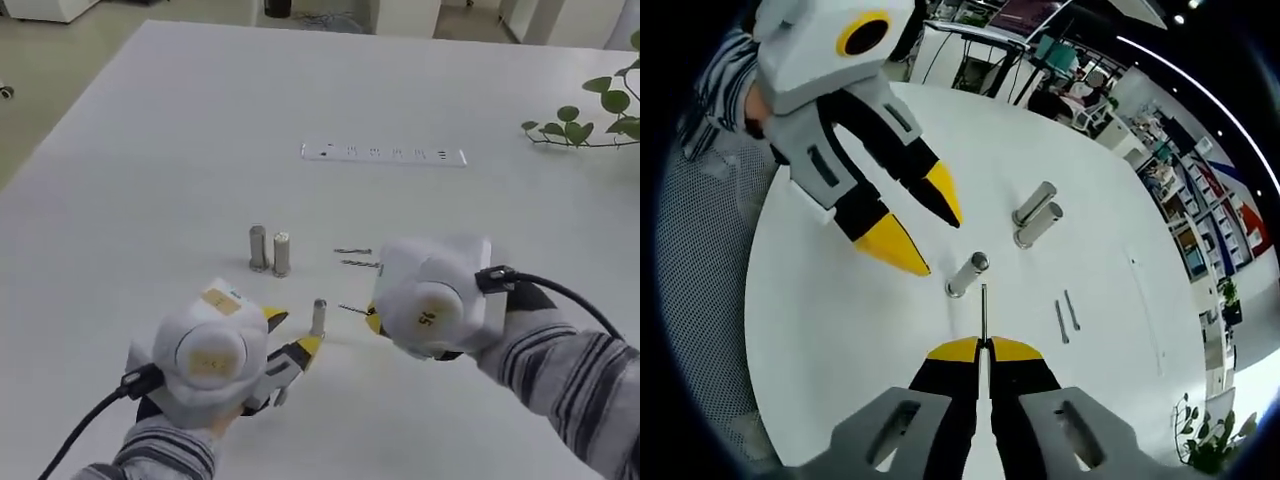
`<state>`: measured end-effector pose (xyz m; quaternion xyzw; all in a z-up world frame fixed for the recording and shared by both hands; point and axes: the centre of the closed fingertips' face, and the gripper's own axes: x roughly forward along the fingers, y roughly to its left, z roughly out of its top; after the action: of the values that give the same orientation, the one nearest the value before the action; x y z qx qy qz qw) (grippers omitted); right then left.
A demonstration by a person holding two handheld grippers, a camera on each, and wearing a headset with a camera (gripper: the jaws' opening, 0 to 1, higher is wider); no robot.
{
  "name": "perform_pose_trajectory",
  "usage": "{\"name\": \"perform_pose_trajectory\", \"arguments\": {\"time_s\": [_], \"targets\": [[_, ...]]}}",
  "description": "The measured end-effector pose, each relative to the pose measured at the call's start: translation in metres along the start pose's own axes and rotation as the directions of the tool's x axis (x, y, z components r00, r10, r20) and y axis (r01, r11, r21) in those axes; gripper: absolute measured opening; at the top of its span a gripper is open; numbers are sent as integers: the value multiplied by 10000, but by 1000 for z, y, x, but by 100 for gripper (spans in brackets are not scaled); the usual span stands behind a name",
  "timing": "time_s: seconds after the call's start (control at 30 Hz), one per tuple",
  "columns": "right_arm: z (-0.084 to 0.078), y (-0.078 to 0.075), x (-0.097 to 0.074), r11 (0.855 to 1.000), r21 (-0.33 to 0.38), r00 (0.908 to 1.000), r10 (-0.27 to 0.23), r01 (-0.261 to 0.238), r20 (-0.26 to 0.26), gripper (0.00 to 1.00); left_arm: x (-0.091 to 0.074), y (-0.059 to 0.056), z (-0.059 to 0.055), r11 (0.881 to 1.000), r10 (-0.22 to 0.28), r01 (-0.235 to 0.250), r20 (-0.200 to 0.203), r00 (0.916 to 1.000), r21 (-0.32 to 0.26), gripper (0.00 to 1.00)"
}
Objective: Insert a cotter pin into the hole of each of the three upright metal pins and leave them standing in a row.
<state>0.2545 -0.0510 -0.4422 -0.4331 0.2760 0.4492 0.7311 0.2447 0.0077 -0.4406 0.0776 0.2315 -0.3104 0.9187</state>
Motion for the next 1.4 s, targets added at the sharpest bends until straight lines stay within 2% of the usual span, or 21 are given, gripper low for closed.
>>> {"name": "perform_pose_trajectory", "arguments": {"time_s": [0.37, 0.53, 0.67, 1.0, 1.2, 1.27, 1.4], "targets": [[1, 6, 9, 9991, 318, 9996, 274, -273, -28, 0, 25, 2, -7, 9985, 219, -231, -256, 9994, -491, 21], [3, 6, 11, 9985, 450, 9995, 306, -307, 26, 0, 35, 0, -8, 9981, 165, -184, -326, 9993, -587, 19], [7, 7, 12, 9982, 489, 9992, 334, -343, 197, 0, 38, 0, -10, 9974, 160, -188, -412, 9990, -696, 16], [10, 8, 14, 9978, 520, 9990, 408, -418, 191, 0, 43, 2, -16, 9969, 176, -226, -660, 9977, -754, 8], [13, 7, 13, 9964, 700, 9987, 462, -475, 202, 0, 44, 0, -17, 9983, 188, -224, -659, 9977, -544, 5], [14, 8, 13, 9920, 1115, 9982, 590, -599, 118, 0, 44, 0, -17, 9983, 229, -265, -670, 9975, -526, 5], [14, 8, 12, 9929, 1033, 9982, 584, -591, 100, 0, 44, 0, -17, 9987, 313, -338, -635, 9975, -381, 5]]}}
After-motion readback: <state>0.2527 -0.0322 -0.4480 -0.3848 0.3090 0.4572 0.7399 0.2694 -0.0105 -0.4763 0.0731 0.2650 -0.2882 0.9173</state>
